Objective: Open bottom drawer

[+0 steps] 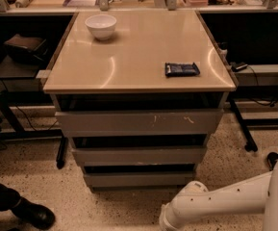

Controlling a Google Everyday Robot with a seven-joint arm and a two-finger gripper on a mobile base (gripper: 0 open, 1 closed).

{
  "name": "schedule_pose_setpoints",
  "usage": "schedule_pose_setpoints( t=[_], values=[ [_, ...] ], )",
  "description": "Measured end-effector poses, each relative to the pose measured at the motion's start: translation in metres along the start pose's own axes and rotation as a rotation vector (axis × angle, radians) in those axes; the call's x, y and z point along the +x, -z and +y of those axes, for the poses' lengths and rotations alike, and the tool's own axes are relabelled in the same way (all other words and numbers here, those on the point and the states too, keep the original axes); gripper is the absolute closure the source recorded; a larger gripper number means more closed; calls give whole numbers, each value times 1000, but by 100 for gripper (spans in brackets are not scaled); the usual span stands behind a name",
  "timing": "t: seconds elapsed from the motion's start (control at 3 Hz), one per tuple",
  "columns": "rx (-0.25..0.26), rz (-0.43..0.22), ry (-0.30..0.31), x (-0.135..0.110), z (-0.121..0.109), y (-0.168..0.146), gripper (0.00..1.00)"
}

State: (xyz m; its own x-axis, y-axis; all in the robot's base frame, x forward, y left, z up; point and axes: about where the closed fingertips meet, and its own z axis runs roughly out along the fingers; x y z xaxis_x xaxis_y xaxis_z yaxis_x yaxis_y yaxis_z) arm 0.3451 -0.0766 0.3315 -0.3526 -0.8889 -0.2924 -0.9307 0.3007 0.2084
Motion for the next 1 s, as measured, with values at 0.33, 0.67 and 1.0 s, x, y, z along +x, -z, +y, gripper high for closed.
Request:
schedule_pose_setpoints(
  t=[0.33,0.67,1.0],
  values=[
    [7,1,3,-1,-2,4,0],
    [96,-75,10,6,-22,13,0],
    [279,-203,34,16,-63,46,0]
  ],
)
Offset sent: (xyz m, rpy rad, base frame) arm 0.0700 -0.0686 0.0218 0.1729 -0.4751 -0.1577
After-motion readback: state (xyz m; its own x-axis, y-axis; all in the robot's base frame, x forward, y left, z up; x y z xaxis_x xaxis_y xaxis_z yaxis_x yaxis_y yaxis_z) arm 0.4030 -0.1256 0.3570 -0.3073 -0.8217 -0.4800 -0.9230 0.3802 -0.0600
